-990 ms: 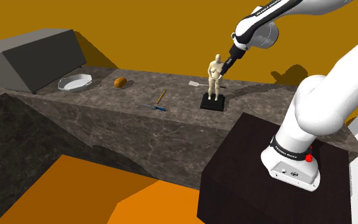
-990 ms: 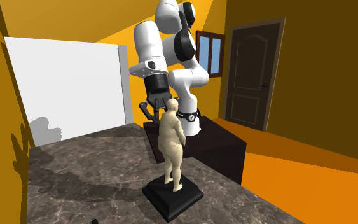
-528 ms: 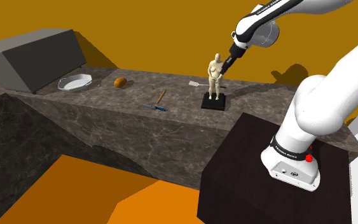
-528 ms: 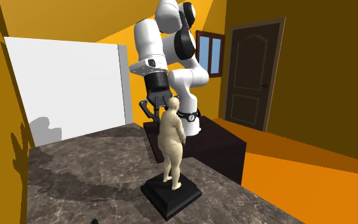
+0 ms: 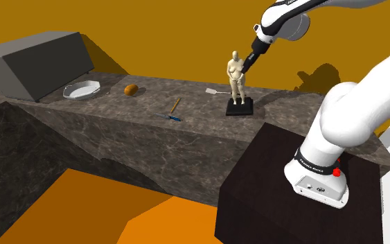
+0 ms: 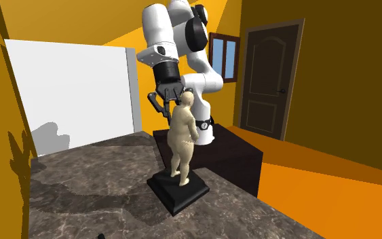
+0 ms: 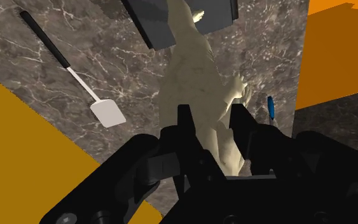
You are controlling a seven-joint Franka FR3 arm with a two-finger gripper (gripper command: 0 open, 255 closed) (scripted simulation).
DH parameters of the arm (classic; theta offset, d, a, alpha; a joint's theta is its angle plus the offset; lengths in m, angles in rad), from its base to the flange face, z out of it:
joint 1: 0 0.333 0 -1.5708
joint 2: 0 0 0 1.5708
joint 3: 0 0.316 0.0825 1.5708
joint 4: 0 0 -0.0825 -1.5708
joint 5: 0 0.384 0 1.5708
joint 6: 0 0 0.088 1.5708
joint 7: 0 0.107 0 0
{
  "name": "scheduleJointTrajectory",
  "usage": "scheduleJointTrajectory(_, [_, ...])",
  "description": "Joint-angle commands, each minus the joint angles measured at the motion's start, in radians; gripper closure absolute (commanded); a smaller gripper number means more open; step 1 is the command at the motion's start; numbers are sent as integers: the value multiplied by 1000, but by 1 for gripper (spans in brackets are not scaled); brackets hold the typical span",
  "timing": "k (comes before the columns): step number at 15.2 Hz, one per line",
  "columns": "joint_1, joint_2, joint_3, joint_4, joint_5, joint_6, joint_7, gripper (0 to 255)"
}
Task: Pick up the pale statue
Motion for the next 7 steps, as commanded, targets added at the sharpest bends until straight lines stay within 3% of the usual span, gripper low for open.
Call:
scheduleJointTrajectory(1, [-7,-12,12,16,-8,-26,13,255])
scheduleJointTrajectory(7, [-20,-38,36,51,-23,-85,38,255])
